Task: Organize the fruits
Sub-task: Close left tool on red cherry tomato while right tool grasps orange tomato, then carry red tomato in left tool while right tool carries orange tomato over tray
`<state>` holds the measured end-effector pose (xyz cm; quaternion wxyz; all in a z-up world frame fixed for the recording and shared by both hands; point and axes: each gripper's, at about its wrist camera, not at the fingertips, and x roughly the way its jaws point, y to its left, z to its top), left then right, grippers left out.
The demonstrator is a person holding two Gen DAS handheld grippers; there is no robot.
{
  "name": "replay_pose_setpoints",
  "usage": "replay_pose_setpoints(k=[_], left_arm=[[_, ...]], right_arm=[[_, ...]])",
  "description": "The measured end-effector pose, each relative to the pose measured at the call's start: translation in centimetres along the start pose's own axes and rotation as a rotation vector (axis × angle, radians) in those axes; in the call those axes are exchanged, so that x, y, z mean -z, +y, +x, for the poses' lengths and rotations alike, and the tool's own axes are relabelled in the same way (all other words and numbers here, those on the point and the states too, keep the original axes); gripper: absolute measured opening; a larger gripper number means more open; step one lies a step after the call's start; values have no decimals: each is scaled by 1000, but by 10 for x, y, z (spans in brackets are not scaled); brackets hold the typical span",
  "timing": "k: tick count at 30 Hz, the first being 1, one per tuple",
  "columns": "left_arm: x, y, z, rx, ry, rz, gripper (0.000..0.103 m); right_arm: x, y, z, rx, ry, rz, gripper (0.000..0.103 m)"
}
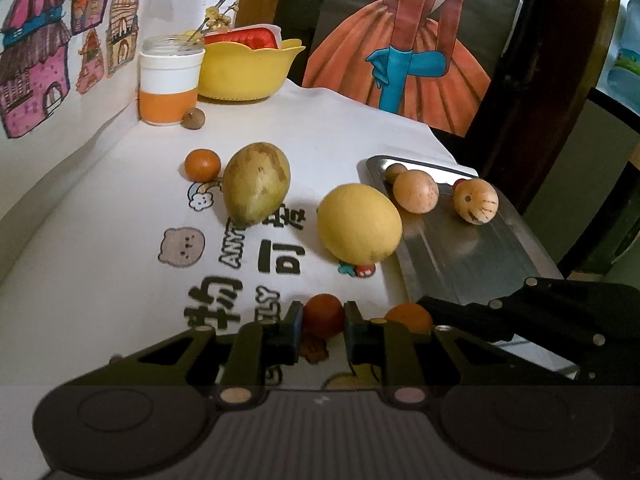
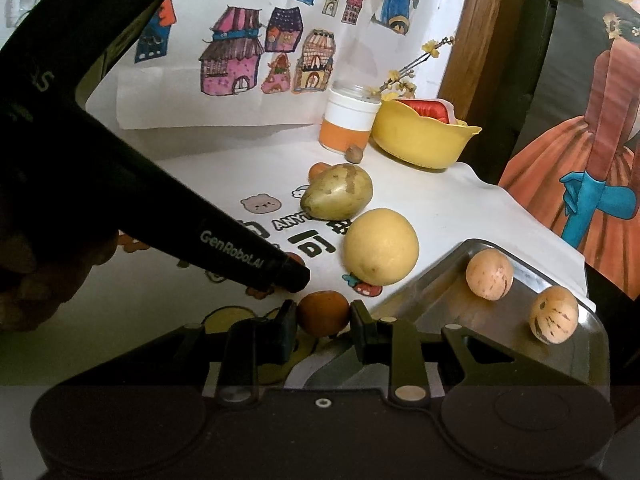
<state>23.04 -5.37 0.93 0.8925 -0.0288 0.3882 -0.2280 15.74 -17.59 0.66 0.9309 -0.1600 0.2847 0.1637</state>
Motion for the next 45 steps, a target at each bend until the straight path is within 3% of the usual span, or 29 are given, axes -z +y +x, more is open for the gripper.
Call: replay_pose_setpoints(k=[7,23,34,45], left_arm=[[10,-17,-21,-14,-6,23,22],[13,-76,-49,12,-45,119,22],[4,-105,-30,30,-33,141,22],[-19,-125,10,49,-27,138,22]], right_arm=[[7,3,-32,8,-29,15,30],[29,-25,-90,120,-80,60,30],[50,-65,-99,183,-84,135,30],[60,-110,-82,213,-89,171,30]])
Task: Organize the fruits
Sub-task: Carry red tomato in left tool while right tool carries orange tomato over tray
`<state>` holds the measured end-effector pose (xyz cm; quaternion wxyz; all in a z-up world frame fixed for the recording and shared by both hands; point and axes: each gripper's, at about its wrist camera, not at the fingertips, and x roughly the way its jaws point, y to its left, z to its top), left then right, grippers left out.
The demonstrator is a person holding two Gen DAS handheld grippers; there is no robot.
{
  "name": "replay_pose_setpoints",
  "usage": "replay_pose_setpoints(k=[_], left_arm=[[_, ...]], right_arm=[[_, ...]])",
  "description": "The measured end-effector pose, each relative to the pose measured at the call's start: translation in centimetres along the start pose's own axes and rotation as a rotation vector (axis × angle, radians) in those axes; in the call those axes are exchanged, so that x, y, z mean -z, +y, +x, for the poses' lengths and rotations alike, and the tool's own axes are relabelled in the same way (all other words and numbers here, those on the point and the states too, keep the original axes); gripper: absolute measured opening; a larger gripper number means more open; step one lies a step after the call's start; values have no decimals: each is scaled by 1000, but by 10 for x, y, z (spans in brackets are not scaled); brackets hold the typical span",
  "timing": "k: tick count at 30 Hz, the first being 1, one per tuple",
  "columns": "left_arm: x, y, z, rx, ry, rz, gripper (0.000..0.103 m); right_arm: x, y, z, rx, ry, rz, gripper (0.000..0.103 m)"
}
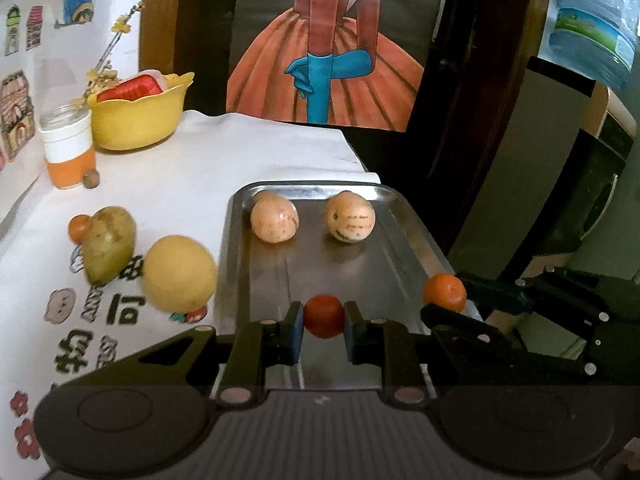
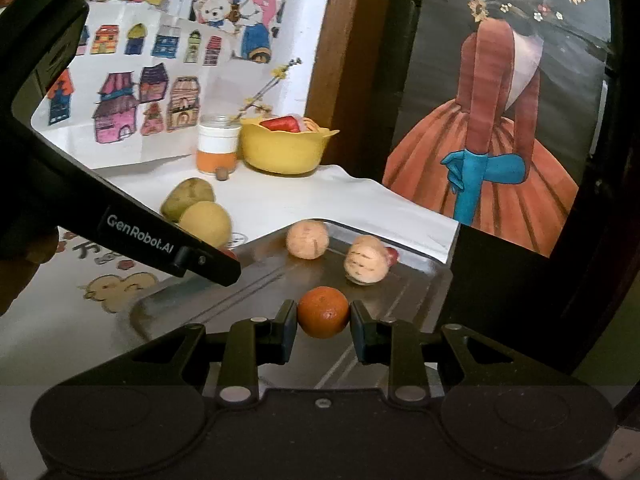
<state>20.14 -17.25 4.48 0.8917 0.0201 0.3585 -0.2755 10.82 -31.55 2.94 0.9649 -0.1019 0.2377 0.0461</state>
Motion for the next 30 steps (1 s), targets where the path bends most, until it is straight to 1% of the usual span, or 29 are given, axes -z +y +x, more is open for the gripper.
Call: replay_pose_setpoints(k=[10,19,30], left_arm=[[-24,4,36,-15,-12,-19,23],[-35,12,65,-16,5,-52,22],[-42,26,81,-26,11,-81,23]], right_arm=[[-1,-24,36,4,4,17,30],[-8,-26,67,-18,11,12,30],[-11,-29,85,-13,24,6,30]])
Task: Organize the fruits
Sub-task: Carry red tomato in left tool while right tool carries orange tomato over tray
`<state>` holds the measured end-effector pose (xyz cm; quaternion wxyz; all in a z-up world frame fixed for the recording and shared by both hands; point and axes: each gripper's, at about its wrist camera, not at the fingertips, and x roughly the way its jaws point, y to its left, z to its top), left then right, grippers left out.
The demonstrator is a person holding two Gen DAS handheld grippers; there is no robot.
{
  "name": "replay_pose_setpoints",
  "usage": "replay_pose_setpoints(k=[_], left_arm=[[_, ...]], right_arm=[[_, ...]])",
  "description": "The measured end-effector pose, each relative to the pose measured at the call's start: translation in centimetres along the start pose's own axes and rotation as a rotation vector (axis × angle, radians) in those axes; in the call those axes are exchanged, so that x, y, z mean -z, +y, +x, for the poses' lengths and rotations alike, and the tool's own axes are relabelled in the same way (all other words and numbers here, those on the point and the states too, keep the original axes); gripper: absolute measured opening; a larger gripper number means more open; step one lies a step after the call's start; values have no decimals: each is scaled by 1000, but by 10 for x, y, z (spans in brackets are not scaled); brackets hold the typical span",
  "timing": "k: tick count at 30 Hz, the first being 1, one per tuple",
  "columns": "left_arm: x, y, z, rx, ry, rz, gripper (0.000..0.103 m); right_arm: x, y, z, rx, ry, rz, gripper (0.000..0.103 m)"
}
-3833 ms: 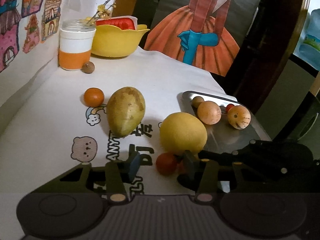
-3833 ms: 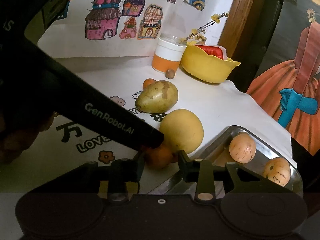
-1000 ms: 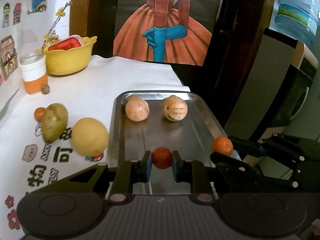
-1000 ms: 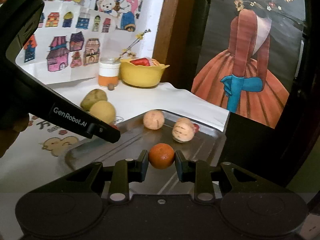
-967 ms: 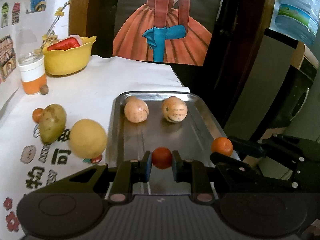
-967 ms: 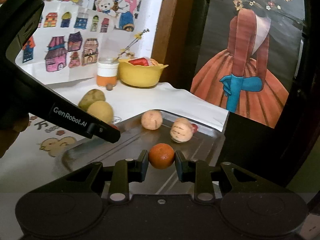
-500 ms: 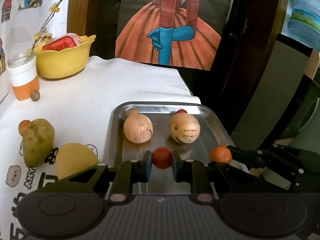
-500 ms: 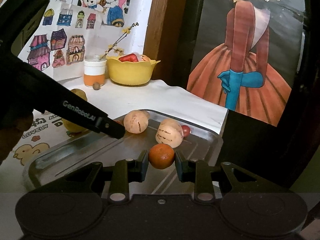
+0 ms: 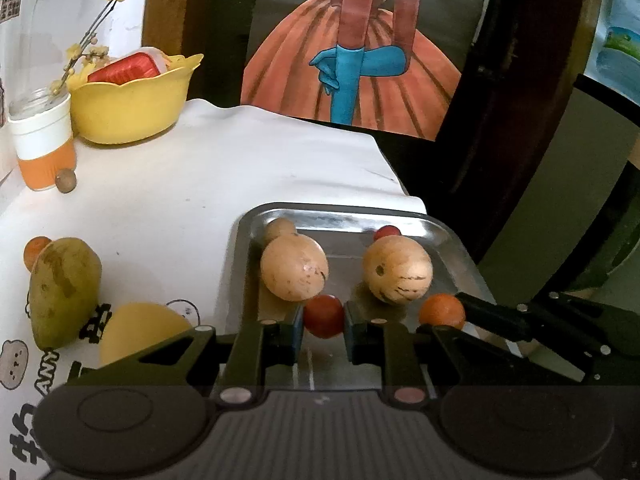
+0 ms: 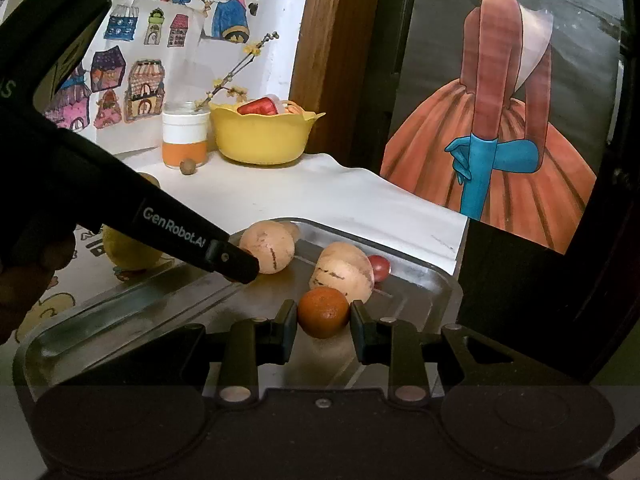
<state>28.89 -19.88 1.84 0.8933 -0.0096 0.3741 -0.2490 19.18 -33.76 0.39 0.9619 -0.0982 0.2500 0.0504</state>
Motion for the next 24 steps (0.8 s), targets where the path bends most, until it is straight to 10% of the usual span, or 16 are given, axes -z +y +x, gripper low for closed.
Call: replay_pose_setpoints(k=[24], left_arm=[[5,-2,8,-32,-8,23,23]], right_arm=[[-3,4,14,2,33,-13,31]])
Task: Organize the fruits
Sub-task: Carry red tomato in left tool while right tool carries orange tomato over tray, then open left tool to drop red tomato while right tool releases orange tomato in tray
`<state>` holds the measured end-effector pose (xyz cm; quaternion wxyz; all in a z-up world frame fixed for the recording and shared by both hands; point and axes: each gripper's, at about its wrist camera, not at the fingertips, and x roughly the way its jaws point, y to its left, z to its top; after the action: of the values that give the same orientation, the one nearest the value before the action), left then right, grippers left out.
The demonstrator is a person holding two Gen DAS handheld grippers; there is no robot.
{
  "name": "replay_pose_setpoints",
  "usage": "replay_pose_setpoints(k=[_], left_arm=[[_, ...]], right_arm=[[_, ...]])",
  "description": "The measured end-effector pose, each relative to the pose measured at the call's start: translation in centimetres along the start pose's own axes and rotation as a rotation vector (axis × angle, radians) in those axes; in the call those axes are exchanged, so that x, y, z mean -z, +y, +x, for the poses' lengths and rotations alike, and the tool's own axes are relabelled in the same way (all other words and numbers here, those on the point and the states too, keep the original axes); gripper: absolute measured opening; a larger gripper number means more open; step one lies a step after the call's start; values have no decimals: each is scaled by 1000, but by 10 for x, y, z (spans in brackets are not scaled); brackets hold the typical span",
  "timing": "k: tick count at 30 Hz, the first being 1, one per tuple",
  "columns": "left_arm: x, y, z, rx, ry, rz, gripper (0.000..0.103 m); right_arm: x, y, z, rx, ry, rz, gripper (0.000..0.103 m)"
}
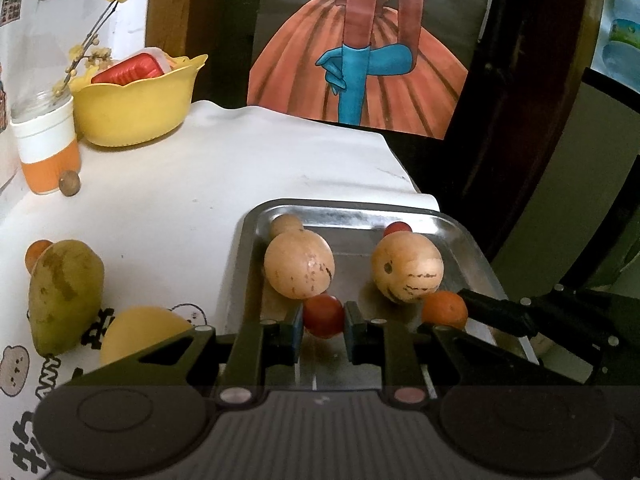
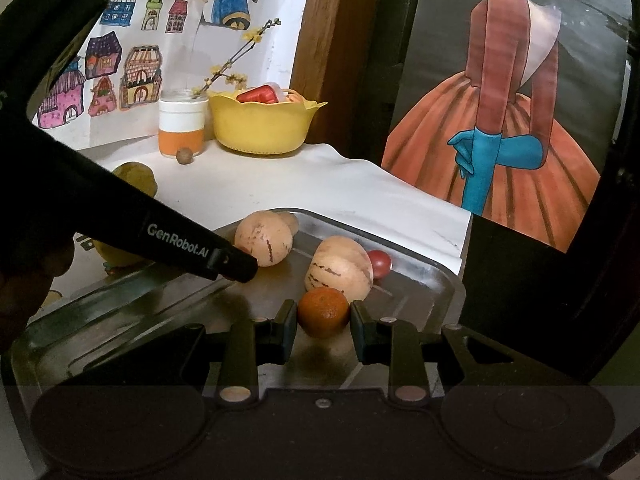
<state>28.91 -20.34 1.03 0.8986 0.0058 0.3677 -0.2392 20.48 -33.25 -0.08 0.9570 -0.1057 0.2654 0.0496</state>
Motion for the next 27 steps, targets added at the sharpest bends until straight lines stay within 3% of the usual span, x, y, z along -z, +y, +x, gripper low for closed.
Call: replay_pose_setpoints(k=[11,15,19,23,27], left_arm=[[2,-1,-6,-8,6,-9,25],[1,-1,-13,-20,-14,-11,37],[-2,-3,-25,-34,-48,-9,60],[-6,-7,-39,-45,-82,-3,70],[-8,-10,-53,-57,-114,-2,87]], right_arm=[[1,-1,-8,3,-13,11,36],[1,-2,-13,9,-21,17,43],[0,-3,-23,19,-37,25,53],[-2,-3,-34,24,-56,31,64],[-5,-2,-48,26,-78,38,76]])
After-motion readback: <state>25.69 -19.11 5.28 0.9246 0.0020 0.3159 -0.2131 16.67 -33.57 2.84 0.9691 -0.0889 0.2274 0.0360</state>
